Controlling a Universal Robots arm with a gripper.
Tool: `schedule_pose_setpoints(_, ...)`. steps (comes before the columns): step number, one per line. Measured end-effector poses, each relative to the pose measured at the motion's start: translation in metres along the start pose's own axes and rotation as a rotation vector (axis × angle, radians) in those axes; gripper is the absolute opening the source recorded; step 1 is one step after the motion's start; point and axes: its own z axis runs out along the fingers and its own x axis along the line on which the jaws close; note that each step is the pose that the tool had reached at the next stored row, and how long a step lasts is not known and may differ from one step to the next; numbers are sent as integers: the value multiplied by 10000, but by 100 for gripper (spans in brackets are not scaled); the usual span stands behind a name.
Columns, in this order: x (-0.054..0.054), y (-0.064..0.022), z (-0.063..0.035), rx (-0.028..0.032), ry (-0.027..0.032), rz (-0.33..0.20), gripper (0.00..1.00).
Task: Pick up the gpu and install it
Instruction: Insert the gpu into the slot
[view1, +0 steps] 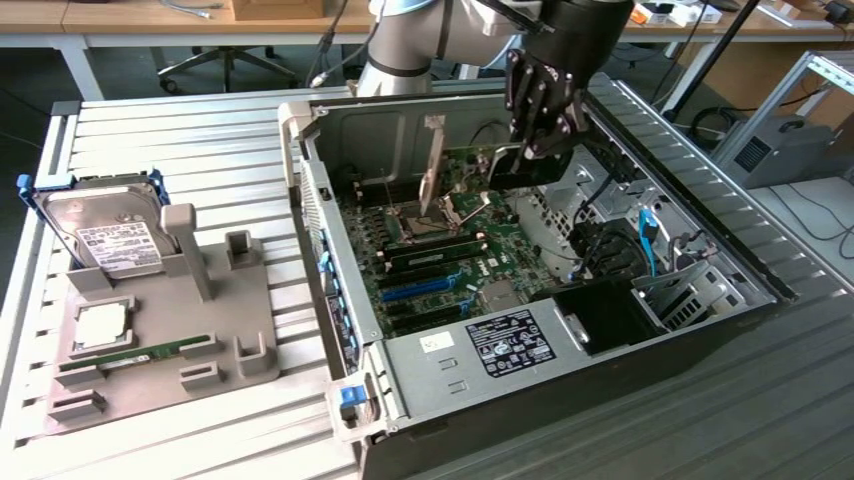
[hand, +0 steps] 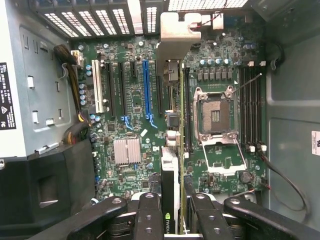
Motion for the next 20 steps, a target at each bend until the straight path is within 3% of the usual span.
schedule_pose_setpoints(14,-2,4,38,0,0,1,27)
schedule_pose_setpoints(20,2,63,39,0,-1,1,27)
